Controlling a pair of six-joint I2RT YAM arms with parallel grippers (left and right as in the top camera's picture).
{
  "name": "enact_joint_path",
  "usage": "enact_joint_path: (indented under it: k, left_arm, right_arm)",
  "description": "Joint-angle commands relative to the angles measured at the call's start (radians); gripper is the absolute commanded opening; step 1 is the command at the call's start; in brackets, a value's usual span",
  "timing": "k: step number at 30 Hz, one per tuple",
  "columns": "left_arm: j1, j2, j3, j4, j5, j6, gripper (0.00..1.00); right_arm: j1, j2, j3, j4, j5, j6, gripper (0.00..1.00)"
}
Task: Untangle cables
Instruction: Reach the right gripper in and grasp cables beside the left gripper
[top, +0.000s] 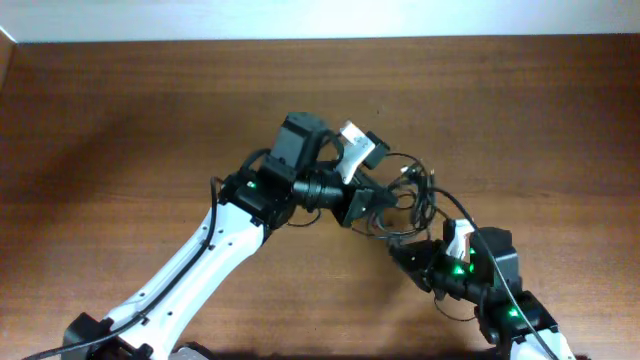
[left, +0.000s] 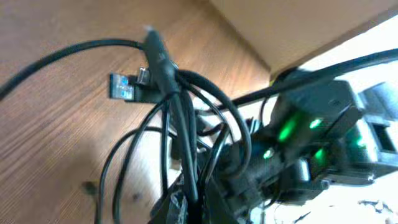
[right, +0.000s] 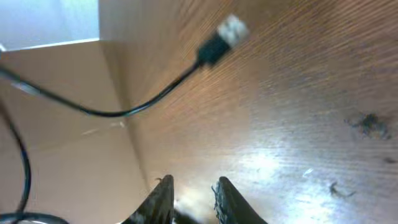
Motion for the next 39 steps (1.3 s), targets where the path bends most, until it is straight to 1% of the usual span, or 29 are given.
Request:
enact_joint_path:
  k: [1,2,3,4,5,6,7,9,10,12,13,14,15,16,17,18,20,21,22,24,26,28,30,33,35,36,37,38,39]
  left_arm:
    - [0.004,-0.016,0.013,0.064,0.027,-0.104,0.0]
    - [0.012,-0.016,0.013,0.06,0.023,-0.104,0.0]
    - [0.017,-0.016,0.013,0.054,0.02,-0.103,0.0]
    - [0.021,-0.016,0.013,0.032,-0.01,-0.103,0.0]
    - [0.023,-0.016,0.013,-0.021,-0.108,-0.103,0.0]
    - [0.023,-0.016,0.013,-0.048,-0.164,-0.103,0.0]
    - [0.023,-0.016,0.013,-0.071,-0.198,-0.103,0.0]
    - [0.023,-0.016,0.013,-0.073,-0.199,-0.103,0.0]
    - [0.023,-0.016,0.013,-0.07,-0.2,-0.099,0.0]
    - [0.023,-0.016,0.013,-0.073,-0.208,-0.1,0.0]
    - [0.023,-0.016,0.013,-0.084,-0.272,-0.101,0.0]
    - [0.023,-0.016,0.013,-0.089,-0.298,-0.101,0.0]
    - [0.023,-0.016,0.013,-0.098,-0.367,-0.099,0.0]
    - [0.023,-0.016,0.012,-0.107,-0.539,-0.085,0.0]
    - [0.023,-0.016,0.012,-0.108,-0.658,-0.085,0.0]
    - [0.023,-0.015,0.012,-0.107,-0.711,-0.085,0.0]
    - [0.02,-0.014,0.012,-0.126,-0.621,-0.085,0.0]
    - [0.02,-0.014,0.012,-0.134,-0.532,-0.085,0.0]
    - [0.02,-0.014,0.012,-0.133,-0.388,-0.085,0.0]
    - [0.02,-0.014,0.012,-0.124,-0.196,-0.108,0.0]
    - [0.02,-0.014,0.012,-0.115,-0.126,-0.127,0.0]
    - [0.02,-0.014,0.012,-0.118,-0.123,-0.15,0.0]
    - [0.02,-0.014,0.012,-0.118,-0.129,-0.156,0.0]
    - [0.02,-0.014,0.012,-0.12,-0.188,-0.156,0.0]
    - [0.02,-0.014,0.012,-0.13,-0.266,-0.156,0.0]
    - [0.02,-0.014,0.012,-0.134,-0.295,-0.156,0.0]
    - [0.02,-0.014,0.012,-0.141,-0.33,-0.157,0.0]
    - [0.02,-0.014,0.012,-0.142,-0.365,-0.157,0.0]
    - [0.02,-0.014,0.012,-0.141,-0.372,-0.18,0.0]
  right_arm:
    - [0.014,0.019,0.01,0.029,0.089,-0.115,0.24]
    - [0.013,0.017,0.01,0.05,0.089,-0.204,0.29]
    - [0.013,0.017,0.011,0.059,0.089,-0.242,0.31]
    - [0.013,0.017,0.022,0.07,0.097,-0.336,0.32]
    - [0.013,0.017,0.056,0.059,0.1,-0.405,0.32]
    - [0.012,0.017,0.131,-0.013,0.11,-0.484,0.33]
    - [0.004,0.017,0.207,-0.117,0.163,-0.52,0.37]
    - [-0.025,0.017,0.407,-0.396,0.315,-0.569,0.42]
    - [-0.031,0.017,0.49,-0.49,0.323,-0.571,0.49]
    - [-0.032,0.017,0.58,-0.613,0.323,-0.571,0.54]
    - [-0.032,0.017,0.603,-0.673,0.32,-0.57,0.62]
    - [-0.032,0.017,0.61,-0.7,0.315,-0.57,0.67]
    - [-0.031,0.016,0.612,-0.734,0.284,-0.571,0.7]
    - [-0.031,0.016,0.612,-0.774,0.248,-0.57,0.72]
    - [-0.031,0.016,0.612,-0.814,0.23,-0.57,0.76]
    - [-0.031,0.018,0.612,-0.842,0.201,-0.57,0.8]
    - [-0.031,0.02,0.612,-0.78,0.186,-0.57,0.79]
    - [-0.031,0.032,0.612,-0.729,0.168,-0.571,0.78]
    - [-0.031,0.06,0.612,-0.671,0.164,-0.623,0.74]
    - [-0.03,0.154,0.612,-0.599,0.156,-0.742,0.71]
    - [-0.03,0.237,0.612,-0.525,0.089,-0.75,0.7]
    - [-0.03,0.311,0.612,-0.424,0.018,-0.75,0.65]
    - [-0.03,0.337,0.612,-0.359,-0.063,-0.75,0.64]
    - [-0.03,0.334,0.612,-0.356,-0.105,-0.751,0.64]
    - [-0.032,0.292,0.612,-0.369,-0.04,-0.806,0.65]
    - [-0.032,0.24,0.613,-0.407,0.069,-0.806,0.65]
    - [-0.032,0.193,0.619,-0.441,0.121,-0.806,0.65]
    - [-0.032,0.116,0.624,-0.477,0.14,-0.806,0.72]
    - [-0.03,0.064,0.624,-0.492,0.13,-0.805,0.73]
